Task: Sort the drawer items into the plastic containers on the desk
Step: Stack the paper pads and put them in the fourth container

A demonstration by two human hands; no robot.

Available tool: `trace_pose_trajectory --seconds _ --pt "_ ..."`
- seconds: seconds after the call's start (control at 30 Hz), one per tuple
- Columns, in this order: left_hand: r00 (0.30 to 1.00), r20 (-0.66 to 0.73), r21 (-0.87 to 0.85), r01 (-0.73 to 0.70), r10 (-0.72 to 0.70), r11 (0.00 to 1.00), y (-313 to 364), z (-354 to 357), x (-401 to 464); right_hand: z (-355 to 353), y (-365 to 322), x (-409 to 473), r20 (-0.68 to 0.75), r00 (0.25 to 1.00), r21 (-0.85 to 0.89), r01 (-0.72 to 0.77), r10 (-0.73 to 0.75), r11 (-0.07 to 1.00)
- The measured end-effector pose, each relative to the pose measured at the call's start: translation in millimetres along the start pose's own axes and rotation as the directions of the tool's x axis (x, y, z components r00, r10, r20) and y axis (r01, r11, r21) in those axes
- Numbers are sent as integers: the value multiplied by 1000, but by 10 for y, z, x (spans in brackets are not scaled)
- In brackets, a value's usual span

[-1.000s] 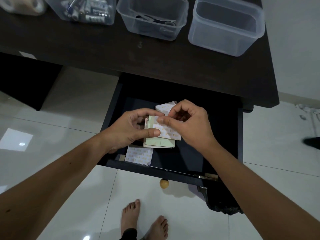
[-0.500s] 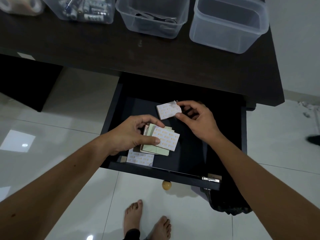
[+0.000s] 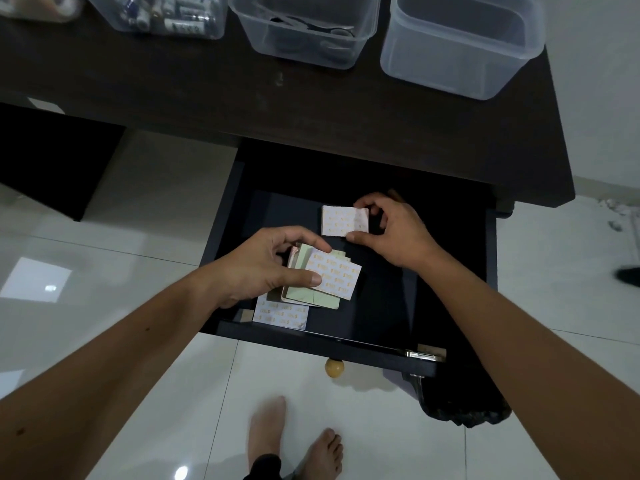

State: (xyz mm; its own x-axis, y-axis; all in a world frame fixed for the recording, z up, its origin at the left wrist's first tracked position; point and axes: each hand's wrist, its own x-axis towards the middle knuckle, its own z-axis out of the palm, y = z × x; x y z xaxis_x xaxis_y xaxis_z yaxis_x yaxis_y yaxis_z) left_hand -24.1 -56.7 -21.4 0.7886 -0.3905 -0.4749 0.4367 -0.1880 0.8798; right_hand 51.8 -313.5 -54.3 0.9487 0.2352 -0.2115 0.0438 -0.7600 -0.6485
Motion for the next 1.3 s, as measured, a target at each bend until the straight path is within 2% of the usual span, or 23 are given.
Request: trace_pose_trajectory --seconds 0.23,0.43,0.53,0.67,0.83,0.9,1.03,1.3 --pt "1000 -18 -22 -7 6 1000 1 -2 4 -29 69 -207 -48 994 298 -83 102 951" --pt "1000 -21 -2 -8 8 1000 -5 -6 7 -57 77 -414 -21 989 310 -134 147 941" --pt "1000 -23 4 -8 9 1000 -2 -9 12 -152 63 -517 -12 984 369 -160 177 915" --pt "1000 -28 -12 -11 11 1000 -3 -15 15 -348 3 -664 2 991 577 -109 132 810" --pt "998 -59 -41 -35 33 999 -10 -26 25 -487 -161 -792 33 999 683 -27 7 729" --pt "997 -60 -61 -56 53 997 -1 -25 18 -445 -218 -800 59 997 688 -11 -42 726" --pt "992 -55 -101 -121 116 987 31 -16 -22 -313 -306 -766 85 993 618 12 -82 786" --pt "981 -18 -162 -196 195 967 49 -30 -52 -199 -411 -684 -11 993 528 106 -117 842"
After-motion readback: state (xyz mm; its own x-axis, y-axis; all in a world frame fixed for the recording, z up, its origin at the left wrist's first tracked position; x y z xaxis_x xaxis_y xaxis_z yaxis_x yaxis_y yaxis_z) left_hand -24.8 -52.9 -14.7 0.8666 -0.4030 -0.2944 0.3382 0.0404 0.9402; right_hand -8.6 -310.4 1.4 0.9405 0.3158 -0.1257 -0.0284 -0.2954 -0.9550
